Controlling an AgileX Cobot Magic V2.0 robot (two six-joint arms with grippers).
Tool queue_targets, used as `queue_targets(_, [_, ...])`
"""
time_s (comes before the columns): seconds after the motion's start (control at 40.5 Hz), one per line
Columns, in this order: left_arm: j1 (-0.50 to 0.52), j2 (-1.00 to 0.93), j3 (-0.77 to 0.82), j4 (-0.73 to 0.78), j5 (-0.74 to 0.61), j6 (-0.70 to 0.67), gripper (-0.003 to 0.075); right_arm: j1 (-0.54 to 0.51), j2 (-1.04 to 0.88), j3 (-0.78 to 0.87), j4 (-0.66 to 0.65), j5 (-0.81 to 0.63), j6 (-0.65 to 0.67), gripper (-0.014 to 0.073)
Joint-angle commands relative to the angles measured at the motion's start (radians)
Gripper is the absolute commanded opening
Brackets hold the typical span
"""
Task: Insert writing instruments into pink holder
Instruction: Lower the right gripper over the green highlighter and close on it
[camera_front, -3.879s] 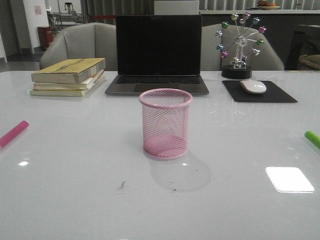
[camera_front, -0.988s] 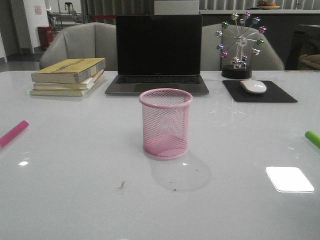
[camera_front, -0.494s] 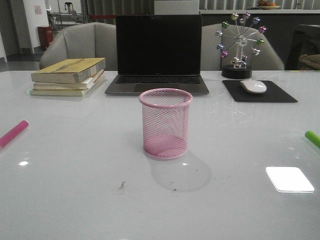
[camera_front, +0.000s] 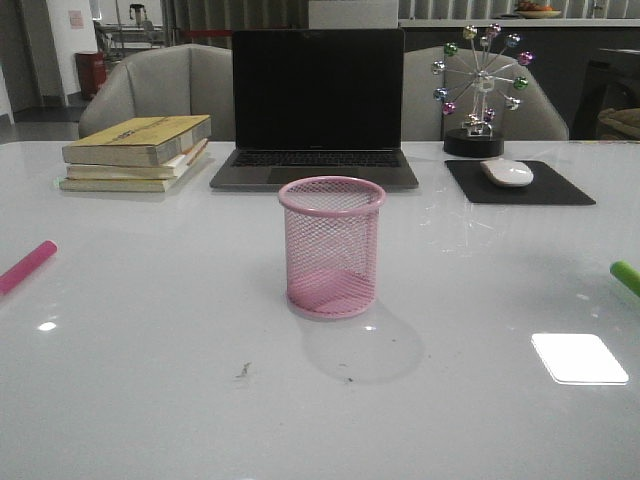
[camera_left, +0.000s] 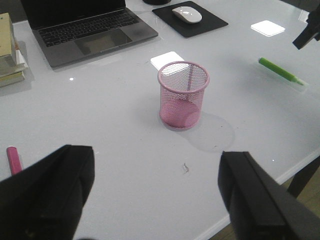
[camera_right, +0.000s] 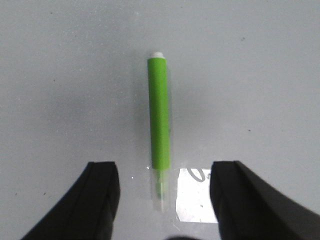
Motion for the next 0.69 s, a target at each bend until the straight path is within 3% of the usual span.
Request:
queue_targets(0.0, [-0.007,0.011,-0.028,-0.012,-0.086,-0.007,0.0568,0.002,0.034,-0.074,0.003,-0.025,0.000,0.0468])
queue_targets(0.667, [-0.007,0.011,-0.028,-0.012,-0.086,-0.007,0.0568,0.002,0.306,-0.261,0.003,-0.050,-0.008,0.0465])
